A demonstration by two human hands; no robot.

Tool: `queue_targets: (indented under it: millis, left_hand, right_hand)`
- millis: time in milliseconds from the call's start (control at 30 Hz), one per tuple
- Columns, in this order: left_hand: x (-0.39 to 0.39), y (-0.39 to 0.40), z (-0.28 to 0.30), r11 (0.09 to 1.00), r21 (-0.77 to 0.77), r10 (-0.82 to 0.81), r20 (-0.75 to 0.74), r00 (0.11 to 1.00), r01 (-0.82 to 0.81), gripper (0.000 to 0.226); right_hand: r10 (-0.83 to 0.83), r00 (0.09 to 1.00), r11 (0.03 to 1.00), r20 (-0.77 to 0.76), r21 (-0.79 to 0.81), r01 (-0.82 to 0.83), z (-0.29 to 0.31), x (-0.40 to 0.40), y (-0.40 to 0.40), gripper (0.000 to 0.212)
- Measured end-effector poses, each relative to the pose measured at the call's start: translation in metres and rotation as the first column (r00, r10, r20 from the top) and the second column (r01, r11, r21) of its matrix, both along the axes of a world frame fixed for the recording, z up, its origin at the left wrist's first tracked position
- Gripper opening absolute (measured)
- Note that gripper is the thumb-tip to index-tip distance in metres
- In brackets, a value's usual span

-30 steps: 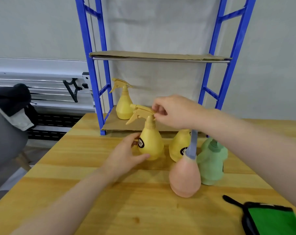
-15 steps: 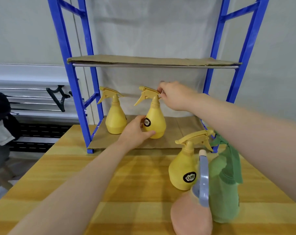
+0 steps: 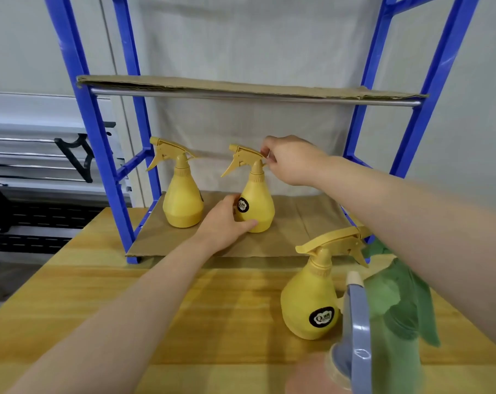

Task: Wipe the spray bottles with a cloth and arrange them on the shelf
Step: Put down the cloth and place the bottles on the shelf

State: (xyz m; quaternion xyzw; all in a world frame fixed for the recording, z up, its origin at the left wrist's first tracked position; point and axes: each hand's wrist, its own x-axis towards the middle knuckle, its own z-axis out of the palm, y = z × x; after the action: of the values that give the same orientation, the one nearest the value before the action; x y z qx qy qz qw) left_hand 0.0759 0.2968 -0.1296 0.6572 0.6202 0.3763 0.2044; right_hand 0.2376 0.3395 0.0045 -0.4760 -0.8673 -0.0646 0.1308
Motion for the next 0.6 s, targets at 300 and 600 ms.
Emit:
queue_targets:
  millis: [300, 600]
  left_hand:
    - [-0.002, -0.013, 0.008, 0.999, -0.037, 0.031, -0.129, 0.991, -0.036, 0.083]
    - [0.016, -0.076, 0.012, 0.995, 0.096, -0.008, -0.139, 0.990, 0.021, 0.048]
  right_hand:
    - [-0.040, 0.999, 0.997, 0.013, -0.064, 0.041, 0.015, 0.018, -0.033, 0.038]
    - [0.018, 1.000, 0.965, 0.017, -0.263, -0.013, 0.032, 0.064, -0.103, 0.021]
